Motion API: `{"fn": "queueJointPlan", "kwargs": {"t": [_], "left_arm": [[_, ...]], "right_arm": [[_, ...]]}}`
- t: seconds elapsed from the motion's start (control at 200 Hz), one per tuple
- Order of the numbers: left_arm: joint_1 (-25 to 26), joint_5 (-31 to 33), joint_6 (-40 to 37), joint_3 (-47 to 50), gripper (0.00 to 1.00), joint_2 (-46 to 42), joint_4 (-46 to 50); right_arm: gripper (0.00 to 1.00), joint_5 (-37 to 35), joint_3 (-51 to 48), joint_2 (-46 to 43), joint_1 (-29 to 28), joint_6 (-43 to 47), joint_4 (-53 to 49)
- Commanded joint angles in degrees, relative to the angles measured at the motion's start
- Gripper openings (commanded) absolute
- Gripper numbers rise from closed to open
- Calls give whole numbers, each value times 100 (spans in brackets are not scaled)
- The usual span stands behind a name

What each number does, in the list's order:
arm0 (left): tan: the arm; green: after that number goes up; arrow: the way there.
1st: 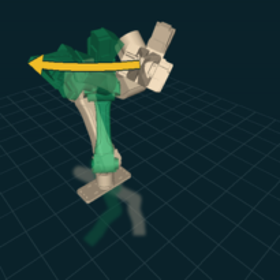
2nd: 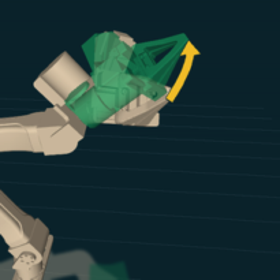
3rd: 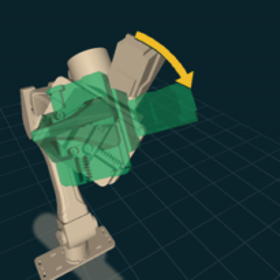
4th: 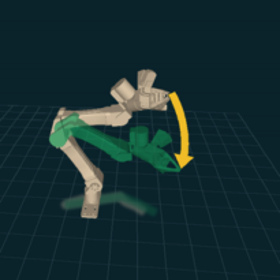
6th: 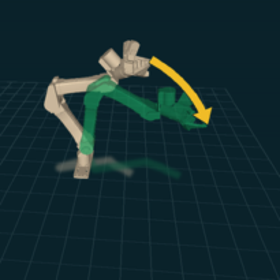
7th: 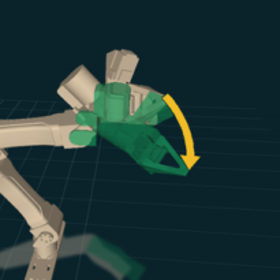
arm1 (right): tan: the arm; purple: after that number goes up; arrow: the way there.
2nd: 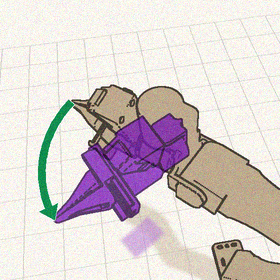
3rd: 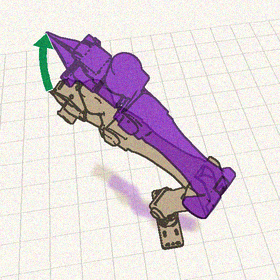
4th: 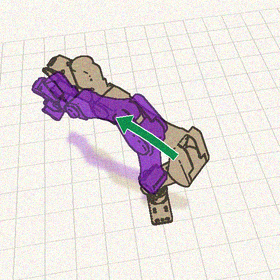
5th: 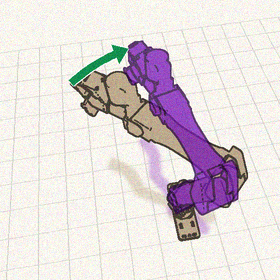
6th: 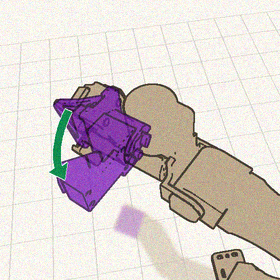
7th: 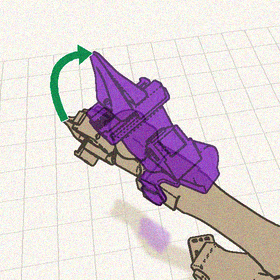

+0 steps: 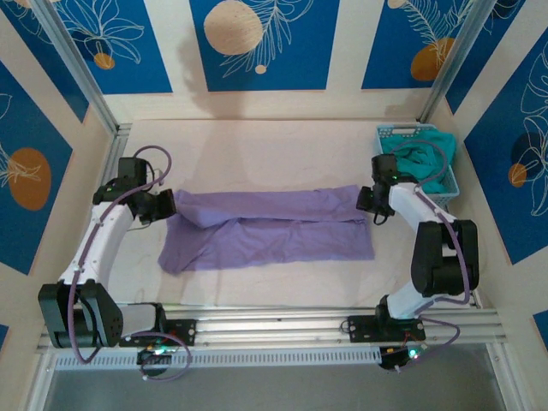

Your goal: Fold the inside-out t-shirt

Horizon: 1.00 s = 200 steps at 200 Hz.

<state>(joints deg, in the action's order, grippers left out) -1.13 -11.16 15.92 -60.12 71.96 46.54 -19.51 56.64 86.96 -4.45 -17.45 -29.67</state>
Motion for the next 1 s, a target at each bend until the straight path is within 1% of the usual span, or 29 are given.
{"fn": "queueJointPlan", "kwargs": {"t": [0.0,0.045,0.13,0.21,0.25,0.34,0.395,0.495,0.695,0.995], "left_arm": [[-72,-309,-90,95,0,8,-55],[-72,-338,-79,97,0,10,-78],[-71,-387,-111,73,0,0,-78],[-74,-393,-127,62,0,-24,-69],[-72,-408,-132,63,0,-42,-77],[-74,-427,-133,50,0,-51,-80],[-70,-452,-134,49,0,-47,-92],[-73,-533,-142,59,0,-29,-109],[-71,-564,-124,71,0,-34,-187],[-75,-652,-81,139,0,30,-298]], "right_arm": [[57,231,-208,-673,-942,566,931],[61,633,-349,-715,-1475,770,1381],[67,829,-336,-448,-2637,1062,2035],[71,668,-153,54,-3648,1231,2693],[72,582,-40,290,-4061,1278,3057],[74,340,279,936,-4772,1390,3857],[79,-36,520,1362,-5102,1553,4302],[83,-550,1046,2113,-5446,1794,4874],[91,-1404,1652,3088,-5722,2429,5859],[95,-1820,2126,3929,-5819,2825,6696]]}}
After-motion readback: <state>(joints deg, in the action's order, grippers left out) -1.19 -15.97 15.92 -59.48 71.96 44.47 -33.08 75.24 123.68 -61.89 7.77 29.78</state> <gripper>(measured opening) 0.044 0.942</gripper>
